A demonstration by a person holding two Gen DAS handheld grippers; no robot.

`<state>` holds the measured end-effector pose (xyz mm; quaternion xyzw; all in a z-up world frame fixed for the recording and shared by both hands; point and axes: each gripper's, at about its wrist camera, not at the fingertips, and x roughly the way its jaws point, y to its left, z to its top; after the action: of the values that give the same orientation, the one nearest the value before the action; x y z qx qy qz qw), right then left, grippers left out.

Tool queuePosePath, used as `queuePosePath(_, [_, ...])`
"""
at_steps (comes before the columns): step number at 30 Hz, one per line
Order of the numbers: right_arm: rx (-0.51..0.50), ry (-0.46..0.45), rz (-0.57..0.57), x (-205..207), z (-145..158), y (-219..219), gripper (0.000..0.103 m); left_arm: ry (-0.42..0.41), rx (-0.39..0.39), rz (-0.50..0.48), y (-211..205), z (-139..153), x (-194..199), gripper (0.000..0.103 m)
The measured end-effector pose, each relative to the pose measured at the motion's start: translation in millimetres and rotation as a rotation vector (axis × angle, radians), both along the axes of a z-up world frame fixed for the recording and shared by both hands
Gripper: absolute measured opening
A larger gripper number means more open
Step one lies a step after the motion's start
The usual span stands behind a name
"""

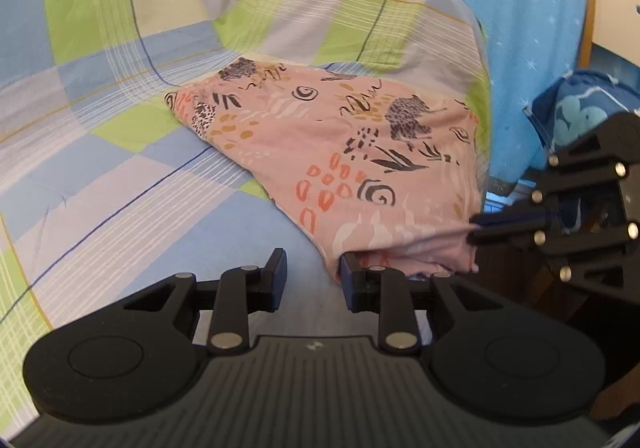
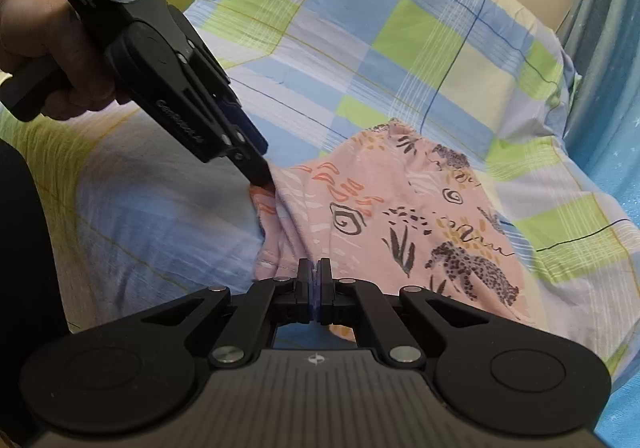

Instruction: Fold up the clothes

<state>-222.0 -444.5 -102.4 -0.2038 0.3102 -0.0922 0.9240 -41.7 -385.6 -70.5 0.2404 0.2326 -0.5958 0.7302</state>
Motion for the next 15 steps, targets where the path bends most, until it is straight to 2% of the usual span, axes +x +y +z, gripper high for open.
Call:
queuePosePath(4, [-0.139, -0.035, 0.018, -5, 0, 14, 0.0, -0.076, -0.001, -0.062, 4, 6, -10, 0.024])
queuePosePath(7, [-0.168, -0.004, 0.051, 2, -7, 20, 0.0, -0.13, -0.007, -0.12, 7, 12, -20, 0.024])
queuePosePath(11, [-0.149, 0.051, 0.09, 12, -20, 23, 0.0, -0.2, -0.019, -0.217, 12, 15, -33, 0.024])
queuePosePath(15, [-0.085, 0.06, 0.067, 14, -19, 13, 0.0, -0.316, 0.027, -0.324, 13, 8, -45, 0.028])
